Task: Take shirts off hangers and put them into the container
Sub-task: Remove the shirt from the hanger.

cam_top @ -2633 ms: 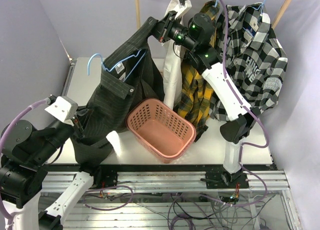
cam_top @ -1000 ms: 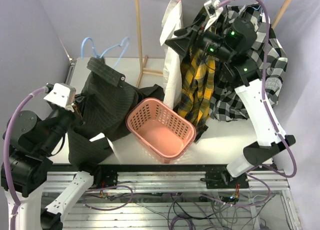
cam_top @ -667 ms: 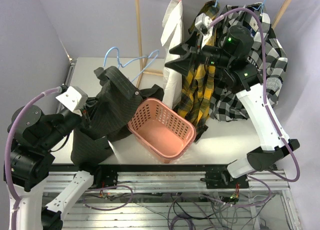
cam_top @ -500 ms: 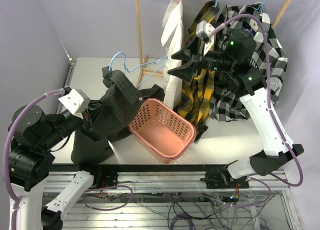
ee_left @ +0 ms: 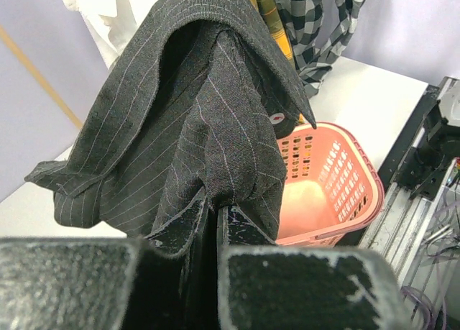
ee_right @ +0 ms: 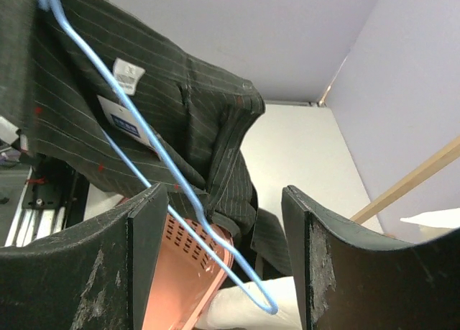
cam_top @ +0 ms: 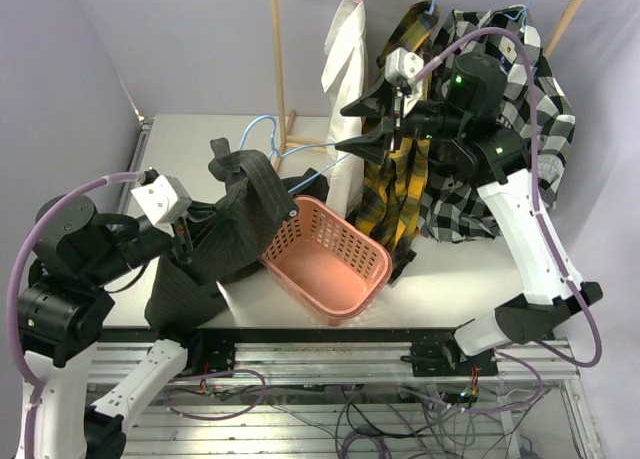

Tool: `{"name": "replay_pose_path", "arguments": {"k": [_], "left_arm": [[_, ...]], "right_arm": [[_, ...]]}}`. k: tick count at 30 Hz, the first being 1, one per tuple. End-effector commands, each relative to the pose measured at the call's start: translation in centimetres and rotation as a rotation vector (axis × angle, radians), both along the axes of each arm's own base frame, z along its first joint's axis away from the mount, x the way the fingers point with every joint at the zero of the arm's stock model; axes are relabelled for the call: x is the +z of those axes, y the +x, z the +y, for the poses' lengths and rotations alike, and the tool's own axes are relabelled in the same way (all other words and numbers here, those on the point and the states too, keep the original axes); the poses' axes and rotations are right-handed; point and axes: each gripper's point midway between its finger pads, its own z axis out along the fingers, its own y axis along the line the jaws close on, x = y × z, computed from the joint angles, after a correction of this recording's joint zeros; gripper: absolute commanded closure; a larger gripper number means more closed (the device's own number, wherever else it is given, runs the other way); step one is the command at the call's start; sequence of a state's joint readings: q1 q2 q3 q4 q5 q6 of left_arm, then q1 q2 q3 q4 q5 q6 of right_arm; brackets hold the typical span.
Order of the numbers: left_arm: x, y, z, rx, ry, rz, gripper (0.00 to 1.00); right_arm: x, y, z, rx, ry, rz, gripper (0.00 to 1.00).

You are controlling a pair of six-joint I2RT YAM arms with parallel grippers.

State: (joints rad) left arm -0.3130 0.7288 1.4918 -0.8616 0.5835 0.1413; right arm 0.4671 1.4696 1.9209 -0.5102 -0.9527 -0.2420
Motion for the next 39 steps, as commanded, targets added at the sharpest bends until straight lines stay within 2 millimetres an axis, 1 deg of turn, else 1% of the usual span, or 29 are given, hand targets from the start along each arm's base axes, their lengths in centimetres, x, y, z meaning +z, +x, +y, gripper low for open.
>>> {"name": "replay_pose_path", "arguments": {"k": [1, 3, 9, 13, 14, 15, 16, 20, 24, 25, 26, 27, 29, 31, 32, 34, 39], "left_arm": [[2.4, -1.7, -0.5, -0.073, -0.021, -0.074, 0.93], [2.8, -2.0, -0.5, -0.075, -0.021, -0.082, 0.93], [3.1, -2.1, -0.6, -0.090, -0.023, -0.083, 0.93], [3.0, -2.0, -0.6, -0.086, -0.023, -0.081, 0.93], [3.0, -1.9, -0.6, -0.083, -0.022, -0.079, 0.93], [2.9, -1.8, -0.6, -0.077, -0.020, -0.075, 0.93], [2.8, -1.7, -0.5, -0.071, -0.018, -0.073, 0.93], [2.1, -0.7, 0.0, -0.016, -0.010, -0.057, 0.93], [1.8, 1.1, 1.5, 0.114, -0.026, -0.065, 0.93], [1.9, 1.6, 2.0, 0.158, -0.035, -0.073, 0.91], [2.0, 2.0, 2.6, 0.204, -0.046, -0.084, 0.86], [2.1, 2.5, 3.3, 0.253, -0.058, -0.093, 0.77], [2.2, 3.2, 4.5, 0.336, -0.078, -0.111, 0.63], [2.2, 3.7, 5.4, 0.399, -0.091, -0.121, 0.53], [2.1, 3.9, 5.9, 0.431, -0.097, -0.120, 0.50], [1.9, 4.5, 7.4, 0.522, -0.109, -0.116, 0.49], [1.6, 4.5, 9.8, 0.656, -0.119, -0.130, 0.48]], "right_arm": [[-1.1, 0.4, 0.0, 0.021, -0.054, -0.016, 0.36], [-1.8, 0.4, -0.2, 0.022, -0.086, -0.032, 0.41], [-3.8, 0.2, -0.8, 0.017, -0.154, -0.028, 0.43], [-4.5, -0.2, -0.9, 0.033, -0.170, -0.025, 0.59], [-4.5, -0.3, -0.9, 0.040, -0.172, -0.026, 0.67], [-4.6, -0.4, -0.9, 0.046, -0.174, -0.025, 0.71], [-4.6, -0.5, -0.9, 0.049, -0.175, -0.024, 0.79], [-4.6, -0.3, -1.1, 0.018, -0.172, -0.020, 1.00], [-4.1, 0.0, -1.2, -0.009, -0.154, -0.028, 1.00], [-4.1, 0.1, -1.2, -0.014, -0.150, -0.027, 1.00], [-3.9, 0.1, -1.2, -0.017, -0.146, -0.026, 1.00], [-3.8, 0.1, -1.2, -0.020, -0.142, -0.023, 1.00], [-3.7, 0.1, -1.2, -0.024, -0.140, -0.020, 1.00], [-3.5, 0.3, -1.2, -0.031, -0.139, -0.019, 1.00], [-3.4, 0.4, -1.2, -0.038, -0.137, -0.019, 1.00], [-3.1, 0.5, -1.3, -0.050, -0.133, -0.022, 1.00], [-2.6, 1.3, -1.3, -0.082, -0.125, -0.022, 1.00]]}}
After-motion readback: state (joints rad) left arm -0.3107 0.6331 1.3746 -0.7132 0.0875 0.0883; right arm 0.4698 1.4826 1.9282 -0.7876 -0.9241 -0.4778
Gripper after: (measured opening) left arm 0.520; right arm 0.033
